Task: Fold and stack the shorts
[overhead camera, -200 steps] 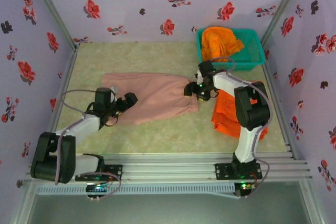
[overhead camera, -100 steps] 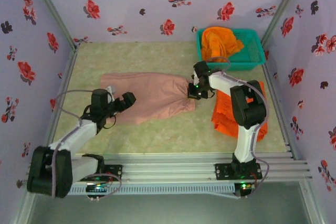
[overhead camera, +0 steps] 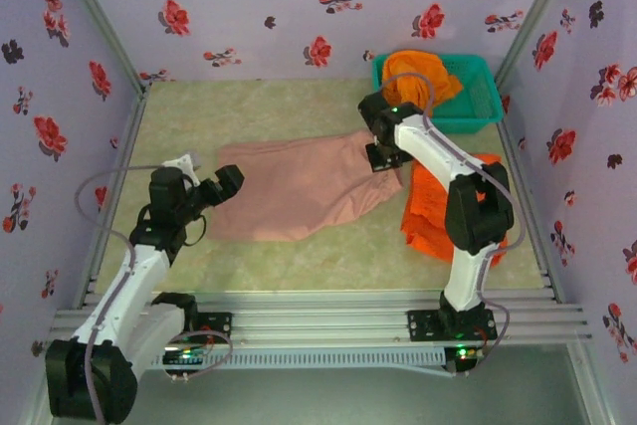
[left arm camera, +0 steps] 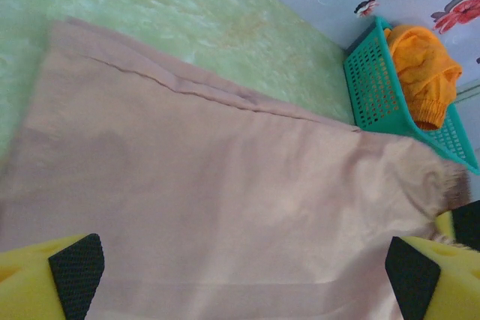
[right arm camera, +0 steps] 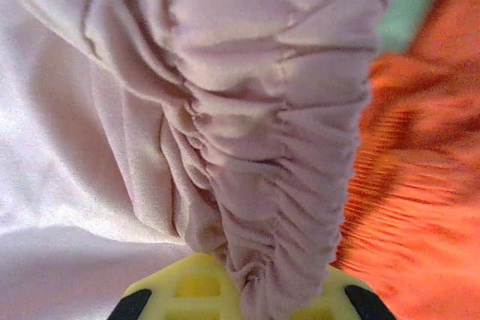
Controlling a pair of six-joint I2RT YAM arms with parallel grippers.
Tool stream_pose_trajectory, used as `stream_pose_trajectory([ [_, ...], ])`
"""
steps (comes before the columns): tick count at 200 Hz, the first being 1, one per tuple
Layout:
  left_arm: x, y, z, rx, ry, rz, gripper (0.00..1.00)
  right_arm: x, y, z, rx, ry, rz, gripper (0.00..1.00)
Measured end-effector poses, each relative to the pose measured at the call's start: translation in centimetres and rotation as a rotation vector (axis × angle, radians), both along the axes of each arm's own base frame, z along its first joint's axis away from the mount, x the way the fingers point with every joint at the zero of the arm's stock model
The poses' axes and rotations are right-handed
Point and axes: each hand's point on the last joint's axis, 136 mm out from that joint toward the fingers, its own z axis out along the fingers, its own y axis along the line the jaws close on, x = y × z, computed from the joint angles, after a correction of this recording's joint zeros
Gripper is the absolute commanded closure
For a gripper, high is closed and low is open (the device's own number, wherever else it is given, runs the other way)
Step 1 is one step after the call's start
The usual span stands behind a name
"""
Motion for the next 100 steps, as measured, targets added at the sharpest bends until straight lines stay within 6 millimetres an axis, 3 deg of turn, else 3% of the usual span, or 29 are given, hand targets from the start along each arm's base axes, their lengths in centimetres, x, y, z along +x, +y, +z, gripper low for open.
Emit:
stream_pose_trajectory([
  [53,-0.1,-0.2,0.0,-0.005,0.003,-0.011,0.0,0.1,-3.6,8.2,-0.303,-0.085,0.06,1.0],
  [74,-0.2,-0.2,0.1,-0.007,0.0,-0.014,0.0,0.5,-3.2,10.7,-0.386,-0.115,0.081,1.0],
  [100,-0.3,-0.3,0.0,-0.011,0.002,-0.02,0.0,1.2,-0.8,11.7,-0.462,-0.136,0.129,1.0],
])
